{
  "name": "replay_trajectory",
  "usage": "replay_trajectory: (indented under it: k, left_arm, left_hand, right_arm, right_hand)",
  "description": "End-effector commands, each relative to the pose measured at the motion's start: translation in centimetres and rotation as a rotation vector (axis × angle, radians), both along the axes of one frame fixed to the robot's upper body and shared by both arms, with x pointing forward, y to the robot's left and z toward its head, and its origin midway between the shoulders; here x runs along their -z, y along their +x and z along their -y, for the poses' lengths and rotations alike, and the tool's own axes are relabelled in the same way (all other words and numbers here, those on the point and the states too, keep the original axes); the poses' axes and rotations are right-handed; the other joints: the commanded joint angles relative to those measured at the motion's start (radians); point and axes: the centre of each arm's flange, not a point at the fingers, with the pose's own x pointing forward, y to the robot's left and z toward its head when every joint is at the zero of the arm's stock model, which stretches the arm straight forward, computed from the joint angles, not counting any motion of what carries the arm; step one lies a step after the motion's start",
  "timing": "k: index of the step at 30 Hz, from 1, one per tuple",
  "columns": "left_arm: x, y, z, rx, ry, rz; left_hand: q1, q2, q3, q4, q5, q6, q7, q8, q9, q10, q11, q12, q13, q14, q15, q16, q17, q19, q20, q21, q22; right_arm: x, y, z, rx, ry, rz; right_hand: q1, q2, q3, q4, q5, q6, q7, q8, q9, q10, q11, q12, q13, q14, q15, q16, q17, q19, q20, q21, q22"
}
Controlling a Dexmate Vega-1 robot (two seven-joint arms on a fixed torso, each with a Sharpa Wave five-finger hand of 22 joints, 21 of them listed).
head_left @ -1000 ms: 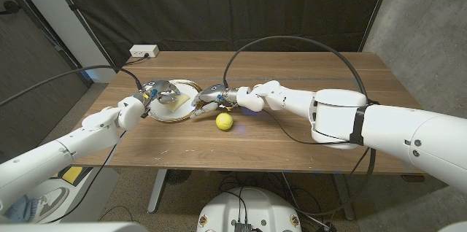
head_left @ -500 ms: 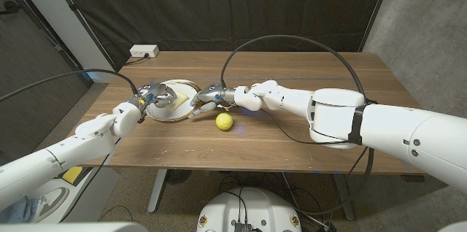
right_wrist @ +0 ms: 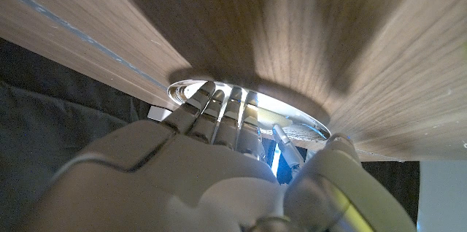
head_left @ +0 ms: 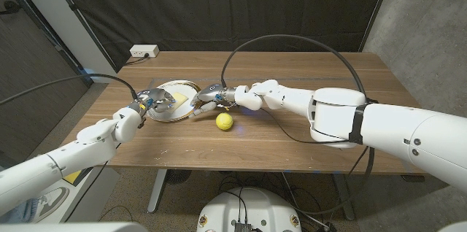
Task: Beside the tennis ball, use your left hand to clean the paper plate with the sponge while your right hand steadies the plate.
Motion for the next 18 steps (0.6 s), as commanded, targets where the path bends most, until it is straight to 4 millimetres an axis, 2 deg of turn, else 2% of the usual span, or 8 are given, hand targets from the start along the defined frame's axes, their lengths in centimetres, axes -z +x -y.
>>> replay_trajectory:
  k: [1,6,10,12,13,14,18]
  left_arm:
    - [0.8,1.1,0.8,-0.030,0.082,-0.040]
    - [0.8,0.7,-0.5,-0.088,0.120,-0.035]
    - [0.4,0.3,-2.6,-0.155,0.116,-0.034]
    - [0.1,-0.2,-4.3,-0.205,0.095,-0.031]
    - [0.1,-0.2,-4.3,-0.206,0.094,-0.031]
    - [-0.1,-0.5,-5.3,-0.237,0.083,-0.027]
    - [-0.4,-0.9,-6.9,-0.273,0.030,-0.016]
  left_hand:
    - [-0.001,-0.002,0.003,0.003,-0.003,0.002,-0.002,0.001,0.003,0.002,0.003,0.000,0.003,-0.005,-0.092,-0.005,0.001,-0.008,-0.021,0.003,0.003]
    - [-0.003,-0.003,0.003,0.004,-0.003,0.002,-0.003,0.000,0.003,0.003,0.003,-0.001,0.003,-0.003,-0.093,-0.006,0.001,-0.008,-0.021,0.004,0.003]
    - [-0.004,-0.004,0.002,0.005,-0.003,0.006,-0.005,0.001,0.003,0.005,0.001,-0.001,0.002,-0.002,-0.095,-0.006,0.001,-0.008,-0.023,0.004,0.002]
    - [-0.005,-0.004,0.002,0.005,-0.003,0.006,-0.005,0.000,0.003,0.005,0.001,-0.002,0.002,-0.002,-0.096,-0.007,0.001,-0.008,-0.022,0.004,0.002]
    - [-0.005,-0.004,0.002,0.005,-0.003,0.006,-0.005,0.000,0.003,0.005,0.001,-0.002,0.002,-0.003,-0.096,-0.007,0.001,-0.008,-0.023,0.004,0.002]
    - [-0.006,-0.004,0.002,0.006,-0.003,0.007,-0.005,0.000,0.002,0.005,0.002,-0.002,0.002,-0.003,-0.096,-0.007,0.001,-0.009,-0.022,0.004,0.002]
    - [-0.007,-0.004,0.002,0.006,-0.003,0.009,-0.006,0.000,0.002,0.006,0.001,-0.003,0.002,-0.002,-0.097,-0.008,0.001,-0.009,-0.023,0.005,0.002]
  right_arm:
    - [-0.1,0.5,0.6,0.026,0.012,-0.009]
    - [-0.1,0.6,0.7,0.037,0.010,-0.008]
    - [-0.1,0.7,0.8,0.040,0.007,-0.006]
    - [0.0,0.7,0.9,0.035,0.007,-0.005]
    - [0.0,0.7,0.9,0.035,0.007,-0.005]
    - [0.1,0.6,1.1,0.027,0.004,-0.003]
    - [0.3,0.5,1.2,0.016,0.000,-0.005]
  right_hand:
    - [0.006,0.009,0.004,-0.007,0.004,0.006,0.005,0.001,0.003,0.002,0.001,0.003,0.003,0.005,-0.013,-0.001,0.003,0.006,-0.061,-0.001,0.000]
    - [0.007,0.010,0.004,-0.008,0.004,0.005,0.005,-0.001,0.003,0.004,0.001,0.002,0.003,0.005,-0.013,-0.001,0.003,0.007,-0.062,-0.001,0.000]
    - [0.008,0.010,0.004,-0.009,0.004,0.005,0.005,-0.002,0.003,0.003,0.003,0.001,0.003,0.005,-0.013,-0.002,0.003,0.007,-0.062,-0.002,0.000]
    - [0.008,0.011,0.004,-0.009,0.004,0.005,0.005,-0.002,0.003,0.003,0.002,0.001,0.003,0.005,-0.014,-0.002,0.003,0.007,-0.062,-0.002,0.000]
    - [0.009,0.011,0.004,-0.009,0.004,0.005,0.005,-0.002,0.003,0.003,0.002,0.000,0.003,0.005,-0.013,-0.003,0.003,0.007,-0.062,-0.002,0.000]
    - [0.009,0.011,0.004,-0.009,0.004,0.006,0.004,-0.002,0.003,0.002,0.003,0.000,0.003,0.005,-0.013,-0.003,0.003,0.006,-0.062,-0.002,0.000]
    - [0.009,0.011,0.004,-0.010,0.004,0.005,0.005,-0.003,0.004,0.002,0.003,-0.001,0.003,0.004,-0.013,-0.003,0.003,0.006,-0.062,-0.003,0.000]
